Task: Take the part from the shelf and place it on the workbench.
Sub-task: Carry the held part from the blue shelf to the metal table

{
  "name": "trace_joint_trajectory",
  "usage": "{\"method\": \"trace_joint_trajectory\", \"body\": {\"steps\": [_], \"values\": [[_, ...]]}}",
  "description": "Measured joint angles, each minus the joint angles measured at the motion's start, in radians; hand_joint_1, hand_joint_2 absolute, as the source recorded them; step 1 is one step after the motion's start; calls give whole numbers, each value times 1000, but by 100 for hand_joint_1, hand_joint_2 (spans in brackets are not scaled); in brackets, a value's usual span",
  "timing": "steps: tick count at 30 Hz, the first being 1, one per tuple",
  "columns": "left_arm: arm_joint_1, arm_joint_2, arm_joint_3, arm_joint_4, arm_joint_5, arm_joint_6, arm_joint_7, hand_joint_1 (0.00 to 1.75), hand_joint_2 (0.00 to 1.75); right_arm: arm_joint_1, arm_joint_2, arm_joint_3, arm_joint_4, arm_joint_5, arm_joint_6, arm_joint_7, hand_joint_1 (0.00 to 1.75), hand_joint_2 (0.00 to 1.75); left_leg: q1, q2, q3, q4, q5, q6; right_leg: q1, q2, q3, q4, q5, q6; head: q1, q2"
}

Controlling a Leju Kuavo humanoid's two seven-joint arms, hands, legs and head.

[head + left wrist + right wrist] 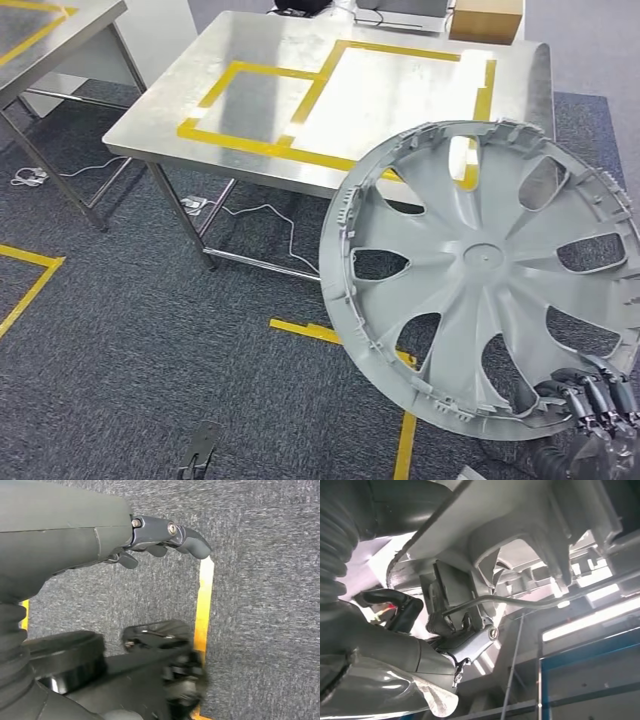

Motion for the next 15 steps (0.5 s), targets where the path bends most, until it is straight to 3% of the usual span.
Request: {"method": "trace_joint_trajectory", "body": {"steps": [1,2,3,4,5,6,7,9,10,12,13,15], "values": [[2,0,0,0,0,0,1,0,175,0,0,0,0,2,0,4,175,175,-3,0,-17,-11,-15,6,2,2,20,0,-15,0,0,0],[3,0,0,0,0,0,1,0,175,0,0,0,0,3,0,6,175,175,-7,-1,-24,-45,-3,15,4,4,41,-1,-30,0,-1,0],[5,1,0,0,0,0,1,0,175,1,0,1,0,4,0,8,175,175,-14,-1,-25,-95,47,29,6,5,58,-3,-46,-1,-1,0],[8,4,1,1,0,0,1,0,175,0,0,1,1,4,0,12,175,175,-24,-4,-28,-147,121,45,9,7,75,-2,-62,0,1,0],[11,5,1,1,0,1,1,0,175,-1,0,2,2,5,0,15,175,175,-33,-7,-27,-189,182,57,10,9,86,-5,-78,2,3,0],[14,6,2,2,0,1,2,0,175,-1,0,2,4,5,0,17,175,175,-39,-8,-25,-218,224,63,11,12,100,-10,-89,5,3,0],[15,7,2,2,-1,1,3,0,175,-2,0,3,4,5,0,18,175,175,-43,-9,-19,-233,235,65,12,14,116,-14,-92,11,4,0],[10,4,2,1,-1,2,4,0,175,-2,-1,5,4,6,0,18,175,175,-38,-8,13,-252,218,64,12,12,130,-2,-78,24,0,0],[6,4,3,1,-2,2,4,0,175,-2,-2,6,4,7,-1,18,175,175,-34,-10,32,-262,213,67,13,9,116,31,-65,32,2,0],[3,2,6,1,-3,3,5,0,175,-3,-2,8,5,8,-1,19,175,175,-27,-11,66,-272,200,72,12,4,40,141,-66,40,5,0],[2,2,7,1,-3,4,6,0,175,-4,-2,8,5,8,-1,19,175,175,-24,-11,80,-274,189,74,11,3,-8,194,-89,43,6,0],[2,0,8,1,-3,4,8,0,175,-5,-2,9,6,9,-1,20,175,175,-19,-13,110,-274,161,73,8,2,-89,241,-174,49,6,0]]}}
